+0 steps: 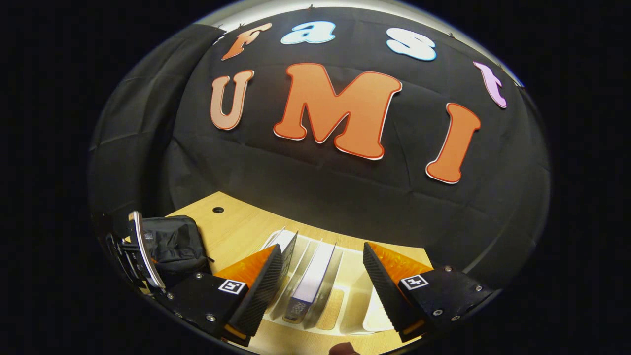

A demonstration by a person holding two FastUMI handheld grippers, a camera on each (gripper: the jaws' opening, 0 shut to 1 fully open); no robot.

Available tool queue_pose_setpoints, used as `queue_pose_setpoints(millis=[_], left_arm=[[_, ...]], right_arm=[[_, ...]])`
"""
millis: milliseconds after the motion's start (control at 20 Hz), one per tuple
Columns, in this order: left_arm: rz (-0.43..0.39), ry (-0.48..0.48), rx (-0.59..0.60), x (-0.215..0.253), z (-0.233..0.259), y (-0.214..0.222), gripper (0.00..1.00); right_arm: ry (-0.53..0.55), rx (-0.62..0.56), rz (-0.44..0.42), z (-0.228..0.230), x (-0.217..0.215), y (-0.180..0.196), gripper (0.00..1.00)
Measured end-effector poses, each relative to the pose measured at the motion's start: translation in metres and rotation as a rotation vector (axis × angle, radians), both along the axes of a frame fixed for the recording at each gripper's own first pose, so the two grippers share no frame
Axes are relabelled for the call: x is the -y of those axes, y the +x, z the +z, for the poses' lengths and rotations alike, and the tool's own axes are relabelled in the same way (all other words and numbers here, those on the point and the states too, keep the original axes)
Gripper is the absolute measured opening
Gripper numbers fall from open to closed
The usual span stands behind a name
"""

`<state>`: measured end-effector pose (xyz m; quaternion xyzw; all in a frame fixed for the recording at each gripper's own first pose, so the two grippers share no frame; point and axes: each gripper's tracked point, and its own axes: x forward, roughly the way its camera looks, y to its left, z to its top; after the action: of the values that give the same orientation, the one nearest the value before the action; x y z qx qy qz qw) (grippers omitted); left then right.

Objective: Open the schoolbag, grab two books from the bookshelf and put them into the schoolbag.

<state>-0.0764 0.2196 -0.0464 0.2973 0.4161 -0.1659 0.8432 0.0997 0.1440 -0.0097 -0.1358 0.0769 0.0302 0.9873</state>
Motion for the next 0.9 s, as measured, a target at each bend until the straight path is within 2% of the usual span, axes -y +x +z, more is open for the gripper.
queue_pose_setpoints(millis=[350,500,900], left_arm=[[-0.052,-0.152,-0.120,-0.015,0.027,0.004,0.07],[-0.057,-0.204,-0.170,-0.022,0.037,0.005,0.06],[-0.102,-0.250,-0.313,-0.034,0.061,0.020,0.06]], right_arm=[[-0.024,-0.147,-0.041,-0.011,-0.016,0.015,0.99],[-0.036,-0.218,-0.033,-0.017,-0.025,0.025,0.99],[0.023,-0.437,-0.030,-0.045,-0.049,0.044,0.99]])
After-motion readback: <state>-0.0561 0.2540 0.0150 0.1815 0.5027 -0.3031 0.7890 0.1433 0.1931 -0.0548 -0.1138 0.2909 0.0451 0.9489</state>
